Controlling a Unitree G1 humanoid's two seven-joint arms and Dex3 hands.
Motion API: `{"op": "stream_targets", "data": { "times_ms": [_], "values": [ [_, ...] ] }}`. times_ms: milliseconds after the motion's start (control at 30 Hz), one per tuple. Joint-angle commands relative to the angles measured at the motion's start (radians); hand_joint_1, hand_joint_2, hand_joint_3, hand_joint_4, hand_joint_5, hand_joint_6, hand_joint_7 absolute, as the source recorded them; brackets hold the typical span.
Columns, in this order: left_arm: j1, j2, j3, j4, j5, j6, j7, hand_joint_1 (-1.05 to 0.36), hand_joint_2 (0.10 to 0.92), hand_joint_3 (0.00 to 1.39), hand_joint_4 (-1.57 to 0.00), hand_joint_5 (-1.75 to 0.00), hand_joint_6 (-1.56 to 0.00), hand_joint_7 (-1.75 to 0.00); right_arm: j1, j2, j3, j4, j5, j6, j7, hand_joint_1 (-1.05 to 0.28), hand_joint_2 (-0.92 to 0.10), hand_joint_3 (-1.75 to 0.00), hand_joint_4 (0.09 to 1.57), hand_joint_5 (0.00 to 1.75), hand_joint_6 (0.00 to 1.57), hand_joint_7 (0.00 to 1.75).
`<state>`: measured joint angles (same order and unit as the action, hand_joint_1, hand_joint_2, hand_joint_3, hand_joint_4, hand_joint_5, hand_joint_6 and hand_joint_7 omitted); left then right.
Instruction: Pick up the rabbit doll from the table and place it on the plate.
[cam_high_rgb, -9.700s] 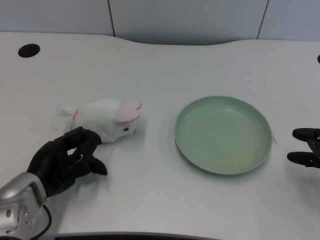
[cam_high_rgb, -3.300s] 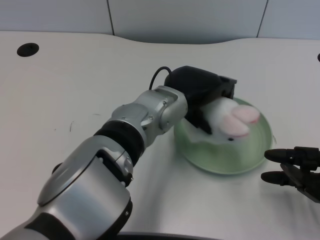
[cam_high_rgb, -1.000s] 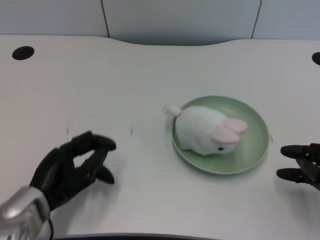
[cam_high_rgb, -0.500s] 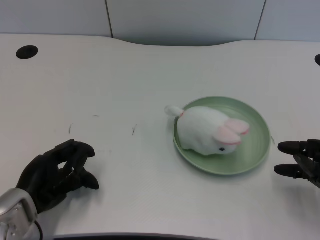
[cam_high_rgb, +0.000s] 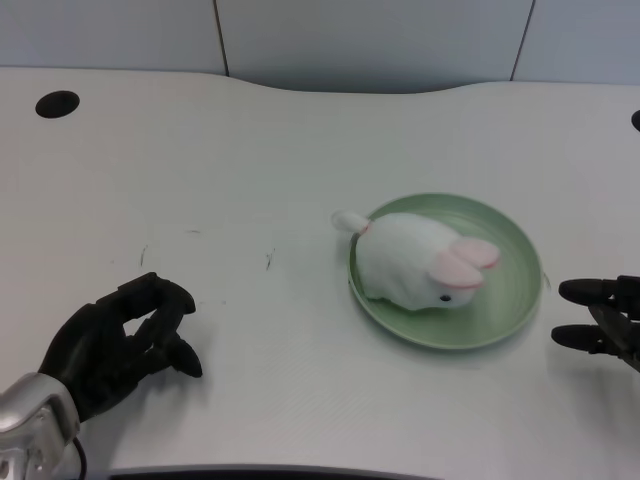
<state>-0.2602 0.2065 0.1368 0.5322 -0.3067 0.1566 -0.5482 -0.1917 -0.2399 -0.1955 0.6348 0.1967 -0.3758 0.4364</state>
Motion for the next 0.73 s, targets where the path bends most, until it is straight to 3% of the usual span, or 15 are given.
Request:
{"op": "stream_targets", "data": {
  "times_ms": [33,100,200,300,467,567,733],
  "values": [
    [-0.001,0.006,-0.001,-0.005,0.008,0.01,0.004,-0.44,0.921,0.54,-0.61,-1.75,-0.4,-1.67,-0.026,-0.016,-0.024,0.045,0.021,-0.017,0.013,-0.44,-0.92,-0.22,1.14,0.0,1.04,0.0],
    [-0.002,0.005,-0.001,-0.012,0.004,0.023,0.007,-0.44,0.921,0.52,-0.62,-1.75,-0.42,-1.67,-0.036,-0.013,-0.03,0.064,0.03,-0.025,0.018,-0.45,-0.92,-0.2,1.14,0.0,1.05,0.01],
    [-0.003,0.008,-0.002,-0.012,0.001,0.02,-0.008,-0.44,0.921,0.55,-0.61,-1.75,-0.4,-1.69,-0.046,-0.013,-0.034,0.087,0.029,-0.047,0.028,-0.46,-0.92,-0.19,1.14,0.0,1.05,0.0],
    [-0.006,0.018,-0.003,0.005,0.01,-0.01,-0.021,-0.43,0.921,0.55,-0.6,-1.75,-0.38,-1.69,-0.049,-0.015,-0.032,0.085,0.024,-0.032,0.03,-0.46,-0.92,-0.19,1.12,0.0,1.05,0.0],
    [-0.019,0.026,0.007,0.034,0.006,-0.025,-0.037,-0.42,0.921,0.56,-0.6,-1.75,-0.38,-1.68,-0.053,-0.018,-0.024,0.09,0.004,-0.04,0.023,-0.45,-0.92,-0.22,1.13,0.01,1.05,0.0],
    [-0.021,0.024,0.009,0.039,0.003,-0.02,-0.037,-0.42,0.921,0.56,-0.59,-1.75,-0.38,-1.67,-0.056,-0.019,-0.027,0.094,0.01,-0.033,0.03,-0.45,-0.92,-0.22,1.14,0.01,1.05,0.0],
    [-0.025,0.021,0.008,0.045,0.002,-0.017,-0.037,-0.42,0.921,0.56,-0.58,-1.75,-0.38,-1.66,-0.056,-0.024,-0.025,0.098,0.0,-0.041,0.026,-0.45,-0.92,-0.22,1.15,0.01,1.05,0.0]
  ]
}}
